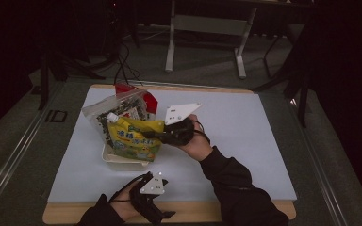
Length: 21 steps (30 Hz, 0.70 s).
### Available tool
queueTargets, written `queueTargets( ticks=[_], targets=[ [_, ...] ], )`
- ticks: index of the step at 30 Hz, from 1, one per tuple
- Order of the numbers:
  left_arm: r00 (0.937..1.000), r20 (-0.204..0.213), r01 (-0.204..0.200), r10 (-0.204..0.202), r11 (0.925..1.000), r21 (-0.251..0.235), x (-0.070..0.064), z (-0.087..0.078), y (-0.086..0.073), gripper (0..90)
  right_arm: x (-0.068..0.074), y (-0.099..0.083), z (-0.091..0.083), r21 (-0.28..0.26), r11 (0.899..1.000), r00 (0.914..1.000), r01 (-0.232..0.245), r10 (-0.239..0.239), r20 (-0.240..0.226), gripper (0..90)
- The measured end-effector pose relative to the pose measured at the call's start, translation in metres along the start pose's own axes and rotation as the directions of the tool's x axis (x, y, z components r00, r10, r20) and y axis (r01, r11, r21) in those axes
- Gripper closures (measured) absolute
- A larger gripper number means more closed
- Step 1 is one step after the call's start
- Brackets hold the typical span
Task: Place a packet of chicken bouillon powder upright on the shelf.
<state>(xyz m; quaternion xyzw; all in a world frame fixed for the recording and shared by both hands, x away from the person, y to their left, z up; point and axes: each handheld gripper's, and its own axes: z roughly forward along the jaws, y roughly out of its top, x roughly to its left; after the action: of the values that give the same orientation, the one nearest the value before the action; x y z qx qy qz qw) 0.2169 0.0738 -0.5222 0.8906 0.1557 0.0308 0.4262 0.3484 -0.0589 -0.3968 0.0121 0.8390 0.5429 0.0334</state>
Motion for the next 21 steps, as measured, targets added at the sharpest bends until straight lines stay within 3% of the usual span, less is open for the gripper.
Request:
queueTargets(
  ticks=[9, 21],
  targets=[
    [0.9998, 0.018, -0.007, 0.007, 0.9998, -0.017, -0.001, -0.002, -0.003, 3.3, 0.003, -0.002, 0.024, -0.020, 1.000, 0.9983, -0.012, 0.010, -0.058, 90.0],
    [0.9997, 0.017, 0.015, -0.015, 0.9997, -0.018, 0.003, 0.000, -0.006, 3.3, -0.001, 0.001, 0.038, -0.035, 0.999, 0.9984, -0.020, 0.018, -0.054, 90.0]
  ],
)
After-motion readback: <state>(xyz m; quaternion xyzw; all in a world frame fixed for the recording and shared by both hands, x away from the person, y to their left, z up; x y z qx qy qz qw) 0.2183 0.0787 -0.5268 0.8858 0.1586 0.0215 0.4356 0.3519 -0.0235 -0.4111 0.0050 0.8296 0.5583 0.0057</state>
